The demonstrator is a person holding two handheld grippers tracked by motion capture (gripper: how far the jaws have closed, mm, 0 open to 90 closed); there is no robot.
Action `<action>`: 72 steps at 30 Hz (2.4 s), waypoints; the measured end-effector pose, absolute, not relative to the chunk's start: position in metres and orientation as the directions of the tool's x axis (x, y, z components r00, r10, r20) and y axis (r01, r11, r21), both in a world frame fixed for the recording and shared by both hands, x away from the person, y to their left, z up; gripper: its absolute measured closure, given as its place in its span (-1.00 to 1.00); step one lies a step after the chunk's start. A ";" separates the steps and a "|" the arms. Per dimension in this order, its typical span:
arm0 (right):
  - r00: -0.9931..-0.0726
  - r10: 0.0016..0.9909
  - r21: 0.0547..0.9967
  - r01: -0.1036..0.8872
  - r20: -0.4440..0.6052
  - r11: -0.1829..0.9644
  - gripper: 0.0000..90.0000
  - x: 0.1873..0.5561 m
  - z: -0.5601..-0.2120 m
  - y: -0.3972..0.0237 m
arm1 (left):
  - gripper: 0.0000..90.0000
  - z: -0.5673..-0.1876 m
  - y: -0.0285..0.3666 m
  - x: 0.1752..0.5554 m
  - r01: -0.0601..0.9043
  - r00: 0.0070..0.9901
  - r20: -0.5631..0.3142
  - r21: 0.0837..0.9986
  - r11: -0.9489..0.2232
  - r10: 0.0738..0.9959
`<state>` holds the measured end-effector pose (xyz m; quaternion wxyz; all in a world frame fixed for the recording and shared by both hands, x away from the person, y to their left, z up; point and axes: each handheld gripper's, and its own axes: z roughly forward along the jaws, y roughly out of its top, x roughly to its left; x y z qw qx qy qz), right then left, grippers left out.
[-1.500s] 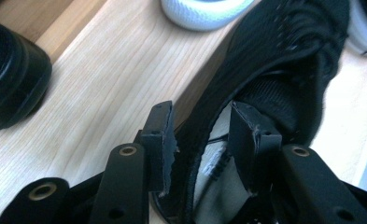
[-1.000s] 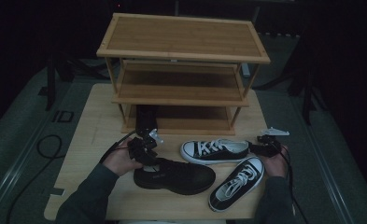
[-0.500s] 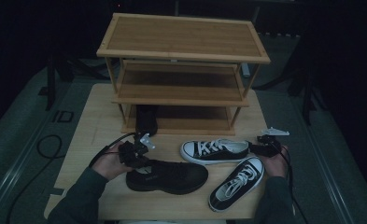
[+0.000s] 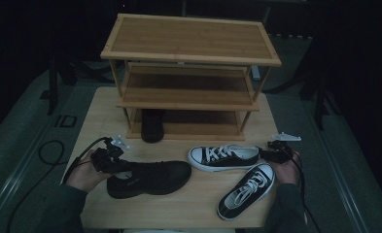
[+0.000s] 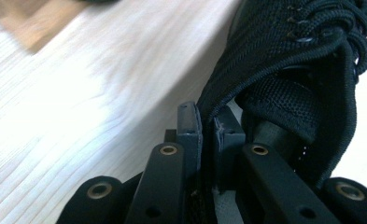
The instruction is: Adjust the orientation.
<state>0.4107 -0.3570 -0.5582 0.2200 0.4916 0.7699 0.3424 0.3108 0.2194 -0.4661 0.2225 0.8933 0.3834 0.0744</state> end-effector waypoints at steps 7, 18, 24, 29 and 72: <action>-0.420 0.908 0.743 0.606 -0.002 0.282 -0.23 0.411 -0.558 -0.357 | 0.89 -0.467 0.231 0.316 0.727 0.576 -0.027 0.474 -0.497 0.817; -0.420 0.908 0.743 0.606 -0.002 0.282 -0.23 0.411 -0.558 -0.357 | 0.71 -0.460 0.237 0.317 0.734 0.537 -0.022 0.505 -0.454 0.844; -0.420 0.908 0.743 0.606 -0.002 0.282 -0.23 0.411 -0.558 -0.357 | 0.52 -0.447 0.234 0.313 0.702 0.559 -0.007 0.536 -0.469 0.829; -0.420 0.908 0.743 0.606 -0.002 0.282 -0.23 0.411 -0.558 -0.357 | 0.50 -0.436 0.221 0.303 0.661 0.612 -0.007 0.553 -0.507 0.791; -0.419 0.908 0.743 0.607 -0.002 0.282 -0.23 0.411 -0.558 -0.357 | 0.94 -0.448 0.172 0.287 0.578 0.766 0.012 0.422 -0.698 0.642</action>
